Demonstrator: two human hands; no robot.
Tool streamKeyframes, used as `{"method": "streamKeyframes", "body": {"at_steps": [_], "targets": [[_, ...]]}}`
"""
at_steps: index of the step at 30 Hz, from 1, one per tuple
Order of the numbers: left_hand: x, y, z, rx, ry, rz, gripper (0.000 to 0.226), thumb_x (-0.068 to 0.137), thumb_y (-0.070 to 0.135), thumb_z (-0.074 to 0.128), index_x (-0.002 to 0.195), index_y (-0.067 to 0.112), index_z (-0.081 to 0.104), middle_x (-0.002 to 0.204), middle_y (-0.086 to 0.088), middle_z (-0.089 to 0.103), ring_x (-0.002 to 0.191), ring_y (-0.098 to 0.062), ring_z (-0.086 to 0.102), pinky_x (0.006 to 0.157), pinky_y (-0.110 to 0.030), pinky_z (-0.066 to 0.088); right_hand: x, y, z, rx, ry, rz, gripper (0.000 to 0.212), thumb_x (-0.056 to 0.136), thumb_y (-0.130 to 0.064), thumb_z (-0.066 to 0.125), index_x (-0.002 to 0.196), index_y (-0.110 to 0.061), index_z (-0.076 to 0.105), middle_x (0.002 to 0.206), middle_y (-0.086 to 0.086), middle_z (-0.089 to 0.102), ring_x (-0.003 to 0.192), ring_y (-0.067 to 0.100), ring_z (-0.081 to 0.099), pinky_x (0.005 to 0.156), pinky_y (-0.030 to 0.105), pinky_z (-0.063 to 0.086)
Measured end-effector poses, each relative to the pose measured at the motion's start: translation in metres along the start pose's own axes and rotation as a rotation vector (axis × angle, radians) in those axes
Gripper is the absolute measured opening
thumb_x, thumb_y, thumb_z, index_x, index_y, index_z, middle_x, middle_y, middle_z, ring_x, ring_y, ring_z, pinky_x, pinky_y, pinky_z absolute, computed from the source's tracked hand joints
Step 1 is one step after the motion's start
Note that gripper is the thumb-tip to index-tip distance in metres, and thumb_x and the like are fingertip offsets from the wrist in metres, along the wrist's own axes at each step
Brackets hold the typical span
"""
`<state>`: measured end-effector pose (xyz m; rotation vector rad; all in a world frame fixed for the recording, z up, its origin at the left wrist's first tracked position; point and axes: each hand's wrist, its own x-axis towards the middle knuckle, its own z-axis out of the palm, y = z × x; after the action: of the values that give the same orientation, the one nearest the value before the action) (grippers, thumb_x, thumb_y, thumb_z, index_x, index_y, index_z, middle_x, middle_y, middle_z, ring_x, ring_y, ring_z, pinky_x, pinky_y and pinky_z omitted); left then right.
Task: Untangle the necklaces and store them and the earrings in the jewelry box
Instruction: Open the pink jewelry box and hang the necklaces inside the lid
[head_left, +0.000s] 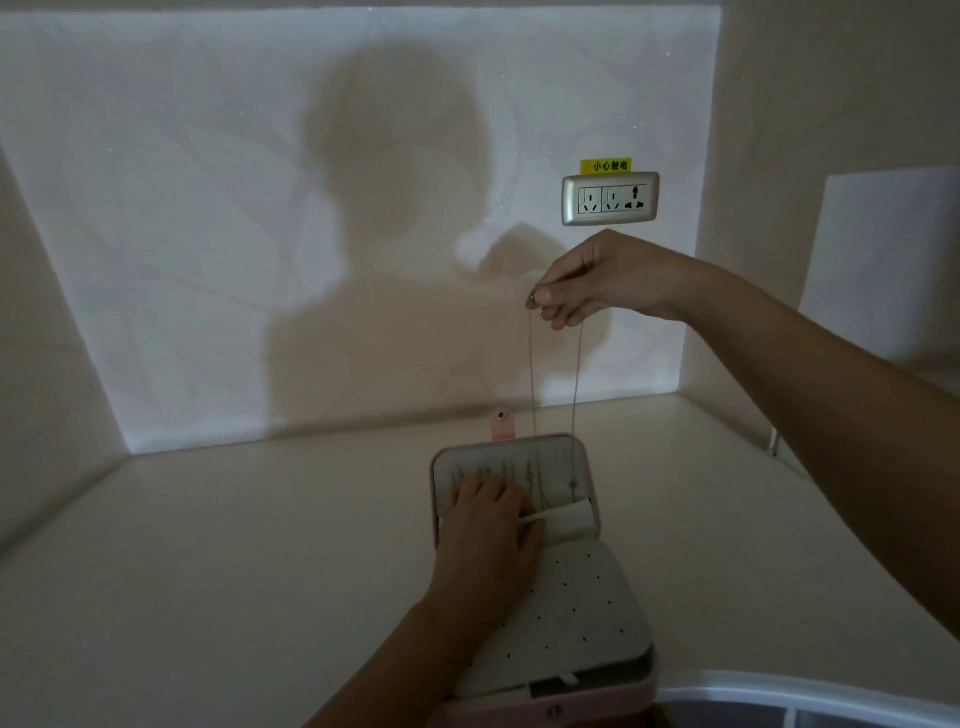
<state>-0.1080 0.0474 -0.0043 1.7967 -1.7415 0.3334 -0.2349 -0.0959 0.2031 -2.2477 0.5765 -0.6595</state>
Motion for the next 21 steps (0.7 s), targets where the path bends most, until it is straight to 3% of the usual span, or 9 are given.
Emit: {"method": "streamKeyframes", "body": {"at_steps": [5, 12, 21], "targets": [[0.0, 0.0, 0.0, 0.009, -0.011, -0.006, 0.021, 0.094, 0.04, 0.044, 0.102, 0.025, 0.055, 0.103, 0.008, 0.047, 0.092, -0.006, 0.029, 0.081, -0.02, 0.022, -0.005, 0.012, 0.002, 0.037, 0.035, 0.013, 0.012, 0.083, -0.01, 0.069, 0.094, -0.009, 0.072, 0.096, 0.016, 0.071, 0.079, 0.015, 0.067, 0.078, 0.023, 0.057], [0.0, -0.001, 0.001, 0.006, -0.017, -0.004, 0.023, 0.094, 0.04, 0.043, 0.104, 0.024, 0.056, 0.106, 0.006, 0.049, 0.095, -0.007, 0.03, 0.088, -0.021, 0.026, -0.01, 0.02, 0.001, 0.043, 0.089, 0.034, 0.01, 0.082, -0.014, 0.07, 0.092, -0.014, 0.074, 0.075, 0.0, 0.069, 0.068, 0.006, 0.063, 0.073, 0.019, 0.052], [-0.001, 0.0, 0.0, -0.007, 0.008, 0.004, 0.022, 0.093, 0.038, 0.047, 0.1, 0.021, 0.058, 0.103, 0.004, 0.051, 0.094, -0.01, 0.034, 0.092, -0.025, 0.03, -0.021, 0.035, 0.014, 0.026, 0.097, 0.077, 0.012, 0.083, -0.017, 0.07, 0.093, -0.012, 0.075, 0.074, 0.001, 0.069, 0.064, 0.004, 0.06, 0.062, 0.013, 0.049]]}}
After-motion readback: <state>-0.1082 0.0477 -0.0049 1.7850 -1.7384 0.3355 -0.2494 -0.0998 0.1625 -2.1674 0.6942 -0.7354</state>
